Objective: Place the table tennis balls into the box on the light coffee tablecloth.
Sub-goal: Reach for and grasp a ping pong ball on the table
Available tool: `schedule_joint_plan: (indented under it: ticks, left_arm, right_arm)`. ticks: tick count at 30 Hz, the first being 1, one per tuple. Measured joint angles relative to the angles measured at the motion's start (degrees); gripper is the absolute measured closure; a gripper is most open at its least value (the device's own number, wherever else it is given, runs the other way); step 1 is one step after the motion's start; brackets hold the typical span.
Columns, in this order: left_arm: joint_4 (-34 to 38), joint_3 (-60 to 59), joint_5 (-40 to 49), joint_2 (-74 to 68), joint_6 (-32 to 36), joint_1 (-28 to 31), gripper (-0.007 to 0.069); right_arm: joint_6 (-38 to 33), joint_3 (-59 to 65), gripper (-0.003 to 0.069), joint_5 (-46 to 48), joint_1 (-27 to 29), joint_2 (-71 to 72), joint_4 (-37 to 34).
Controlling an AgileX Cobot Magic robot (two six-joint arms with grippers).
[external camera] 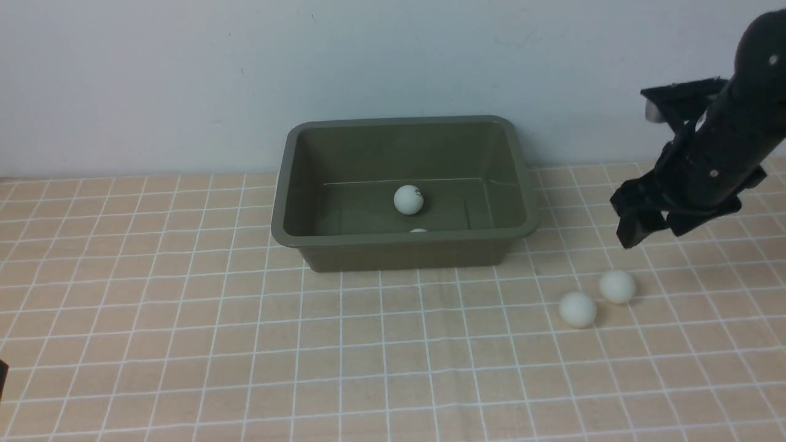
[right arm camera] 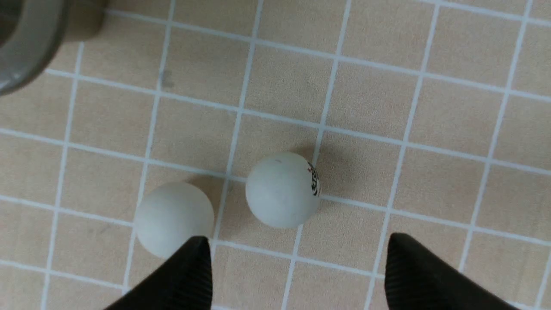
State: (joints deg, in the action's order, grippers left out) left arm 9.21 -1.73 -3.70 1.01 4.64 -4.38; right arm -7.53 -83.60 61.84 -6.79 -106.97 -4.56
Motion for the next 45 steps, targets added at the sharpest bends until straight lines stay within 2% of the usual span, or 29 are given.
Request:
schedule_joint_plan:
  ticks: [9,20,23,25,31,34,38,41,45]
  left_arm:
    - [0.0,0.0,0.0,0.0,0.0,0.0,0.0689]
    - [0.0,0.0,0.0,0.0,0.0,0.0,0.0689]
    - [0.0,0.0,0.0,0.0,0.0,0.0,0.0689]
    - [0.0,0.0,0.0,0.0,0.0,0.0,0.0689]
    - [0.0,0.0,0.0,0.0,0.0,0.0,0.0689]
    - [0.0,0.0,0.0,0.0,0.0,0.0,0.0689]
    - [0.0,0.0,0.0,0.0,0.0,0.0,0.0689]
    - [0.0,0.0,0.0,0.0,0.0,0.0,0.0689]
    - [0.0,0.0,0.0,0.0,0.0,0.0,0.0689]
  right_arm:
    - [0.0,0.2,0.0171,-4.9,0.0,-7.4,0.0]
    - [-0.9,-0.3,0.0174,-5.5,0.0,-12.0,-3.1]
    - [-1.1,-0.3,0.0207,-5.5,0.0,-12.6,-3.1]
    - [-1.1,-1.1,0.0293,-4.4,0.0,-12.8,-2.8]
    - [-1.2,-11.4,0.0295,4.4,0.0,-13.0,-1.9]
    - [-2.0,-18.9,0.0295,7.5,0.0,-13.0,-5.0]
    - [-3.8,-28.7,0.0295,8.1,-1.1,-13.0,-14.2]
    - [-6.3,-31.8,0.0295,6.0,-3.8,-13.0,-19.7]
    - [-8.5,-32.6,0.0295,4.4,-8.9,-14.6,-21.1]
